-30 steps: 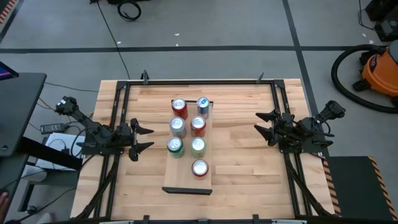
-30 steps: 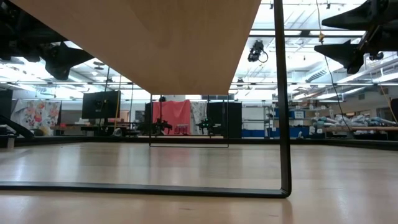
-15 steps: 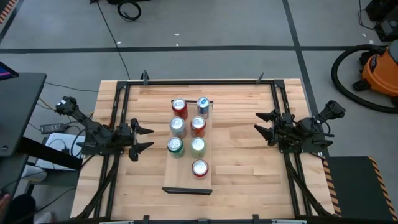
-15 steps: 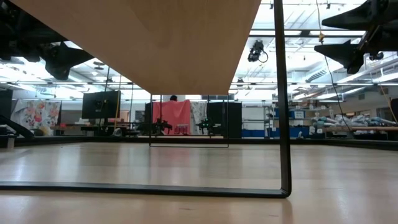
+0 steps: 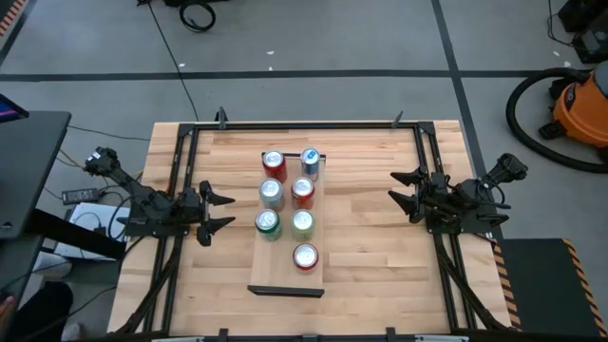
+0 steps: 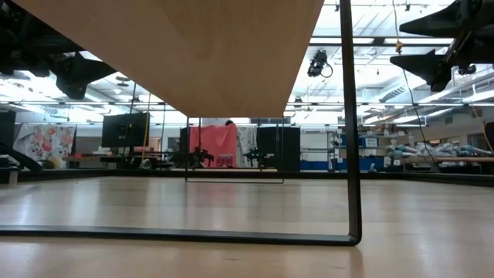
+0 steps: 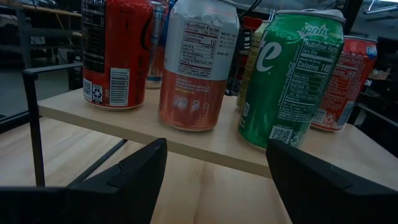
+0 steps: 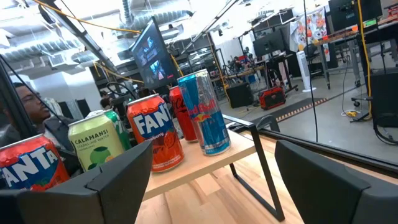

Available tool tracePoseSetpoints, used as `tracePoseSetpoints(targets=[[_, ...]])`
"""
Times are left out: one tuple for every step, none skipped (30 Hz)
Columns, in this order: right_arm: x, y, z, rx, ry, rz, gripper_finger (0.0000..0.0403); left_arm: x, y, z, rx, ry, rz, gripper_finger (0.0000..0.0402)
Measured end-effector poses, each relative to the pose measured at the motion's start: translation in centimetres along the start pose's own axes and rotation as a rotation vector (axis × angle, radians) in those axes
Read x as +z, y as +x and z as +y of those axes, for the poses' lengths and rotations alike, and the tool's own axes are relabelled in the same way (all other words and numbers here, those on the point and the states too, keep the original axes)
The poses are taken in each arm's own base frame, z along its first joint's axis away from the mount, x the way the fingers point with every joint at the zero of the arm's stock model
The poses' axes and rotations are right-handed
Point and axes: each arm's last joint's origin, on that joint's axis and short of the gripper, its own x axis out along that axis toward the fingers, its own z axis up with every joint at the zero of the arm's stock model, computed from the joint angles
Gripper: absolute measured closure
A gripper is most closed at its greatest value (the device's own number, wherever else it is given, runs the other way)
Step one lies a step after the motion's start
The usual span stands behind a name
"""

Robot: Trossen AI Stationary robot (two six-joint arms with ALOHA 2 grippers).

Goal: Place canned beverage on shelf
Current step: Return to Home Position

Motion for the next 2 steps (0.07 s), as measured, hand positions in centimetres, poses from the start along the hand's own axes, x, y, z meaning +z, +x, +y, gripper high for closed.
tracePoseSetpoints(targets=[[0.0, 0.0, 0.0, 0.0, 0.0, 0.0, 0.0055, 0.0, 0.0, 0.0, 0.0, 0.0, 0.0, 0.0116], [0.0, 0.0, 0.0, 0.0, 0.0, 0.0, 0.0055, 0.0, 0.0, 0.0, 0.0, 0.0, 0.0, 0.0116]])
